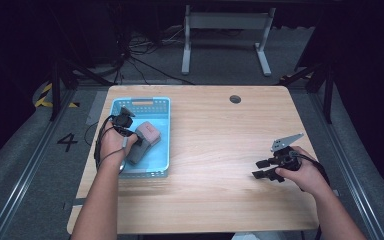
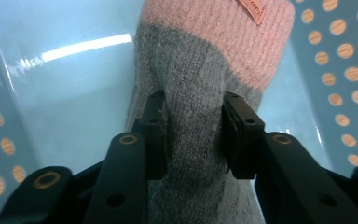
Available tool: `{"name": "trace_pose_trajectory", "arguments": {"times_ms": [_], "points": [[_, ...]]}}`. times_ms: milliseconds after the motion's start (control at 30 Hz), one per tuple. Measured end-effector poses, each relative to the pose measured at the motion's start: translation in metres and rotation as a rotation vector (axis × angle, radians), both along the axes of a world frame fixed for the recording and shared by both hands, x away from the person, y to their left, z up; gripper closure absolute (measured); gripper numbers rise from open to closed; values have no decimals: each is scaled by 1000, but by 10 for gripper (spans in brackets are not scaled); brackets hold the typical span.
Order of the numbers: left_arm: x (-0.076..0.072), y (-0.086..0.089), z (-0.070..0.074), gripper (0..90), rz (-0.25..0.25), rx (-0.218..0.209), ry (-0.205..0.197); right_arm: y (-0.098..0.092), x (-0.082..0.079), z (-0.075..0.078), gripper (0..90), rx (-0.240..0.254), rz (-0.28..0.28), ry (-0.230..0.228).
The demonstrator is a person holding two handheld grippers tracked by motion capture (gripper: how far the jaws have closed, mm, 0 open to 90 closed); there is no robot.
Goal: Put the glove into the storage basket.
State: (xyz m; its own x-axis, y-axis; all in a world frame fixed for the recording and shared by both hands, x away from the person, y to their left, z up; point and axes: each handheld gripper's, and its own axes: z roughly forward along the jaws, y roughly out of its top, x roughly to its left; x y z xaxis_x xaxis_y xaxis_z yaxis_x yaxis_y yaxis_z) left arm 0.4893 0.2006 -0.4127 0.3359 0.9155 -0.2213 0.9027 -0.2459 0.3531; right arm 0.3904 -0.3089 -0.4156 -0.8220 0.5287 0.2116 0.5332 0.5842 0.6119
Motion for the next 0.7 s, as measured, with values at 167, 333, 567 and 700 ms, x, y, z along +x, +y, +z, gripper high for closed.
{"name": "trace_pose_trajectory", "arguments": {"times_ms": [167, 333, 567, 700], "points": [[0, -4, -2, 535, -30, 61, -15, -1, -1, 0, 492, 5, -3, -3], [-2, -8, 1, 461, -41, 85, -32, -1, -1, 1, 491, 6, -6, -4], [-15, -20, 27, 458, -93, 53, -109, -4, -1, 1, 488, 5, -21, -5], [-28, -30, 46, 462, -148, 23, -151, -5, -1, 1, 485, 3, -24, -6]]}}
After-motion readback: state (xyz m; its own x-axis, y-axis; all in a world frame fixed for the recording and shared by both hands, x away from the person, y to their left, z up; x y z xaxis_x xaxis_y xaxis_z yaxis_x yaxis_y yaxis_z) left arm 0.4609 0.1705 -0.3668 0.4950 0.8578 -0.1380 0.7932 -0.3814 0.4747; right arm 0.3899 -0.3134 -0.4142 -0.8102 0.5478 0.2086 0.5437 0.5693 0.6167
